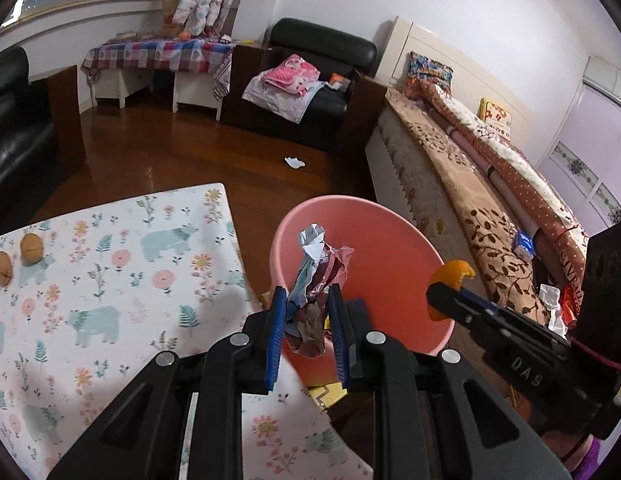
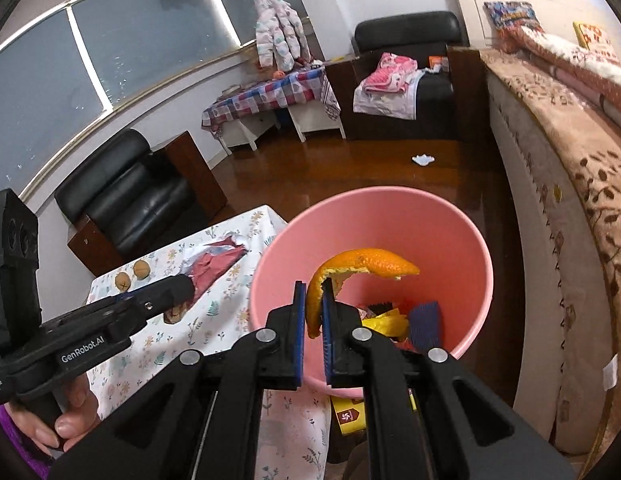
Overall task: Collect trash
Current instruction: 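Carry the wrapper and orange peel over the pink bucket, then open the left tool to drop the wrapper while the right releases the orange peel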
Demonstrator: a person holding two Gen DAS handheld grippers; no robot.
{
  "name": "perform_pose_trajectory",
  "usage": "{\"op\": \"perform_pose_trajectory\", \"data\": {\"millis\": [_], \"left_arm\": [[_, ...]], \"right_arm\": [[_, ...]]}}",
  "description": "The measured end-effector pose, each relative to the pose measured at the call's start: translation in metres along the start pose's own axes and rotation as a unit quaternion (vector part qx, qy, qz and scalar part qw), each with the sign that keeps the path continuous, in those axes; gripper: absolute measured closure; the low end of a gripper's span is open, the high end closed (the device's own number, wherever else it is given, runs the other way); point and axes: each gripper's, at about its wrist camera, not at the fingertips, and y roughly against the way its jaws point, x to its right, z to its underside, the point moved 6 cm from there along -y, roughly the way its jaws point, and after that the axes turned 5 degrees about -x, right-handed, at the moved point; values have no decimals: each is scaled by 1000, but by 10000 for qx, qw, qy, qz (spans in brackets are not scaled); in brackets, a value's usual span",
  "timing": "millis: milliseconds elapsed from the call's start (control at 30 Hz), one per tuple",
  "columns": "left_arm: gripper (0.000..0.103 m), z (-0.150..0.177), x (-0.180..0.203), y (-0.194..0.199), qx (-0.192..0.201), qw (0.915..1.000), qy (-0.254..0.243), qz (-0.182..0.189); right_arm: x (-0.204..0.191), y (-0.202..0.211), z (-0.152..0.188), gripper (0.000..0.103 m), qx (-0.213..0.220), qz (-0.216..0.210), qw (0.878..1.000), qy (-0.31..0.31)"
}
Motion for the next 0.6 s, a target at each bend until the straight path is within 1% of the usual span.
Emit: {"op": "perform_pose_trajectory", "data": {"millis": [200, 333, 600], "left_arm": [[83, -4, 12, -22, -148, 9998, -73, -143], [83, -3, 17, -34, -279, 9994, -81, -176], [83, -4, 21, -52, -403, 9986, -79, -322]], "right_arm": [[12, -17, 5, 95, -192, 51, 9998, -52], [17, -26, 9, 95, -322, 104, 9994, -35], [20, -38, 12, 95, -439, 86, 9990, -9]]}}
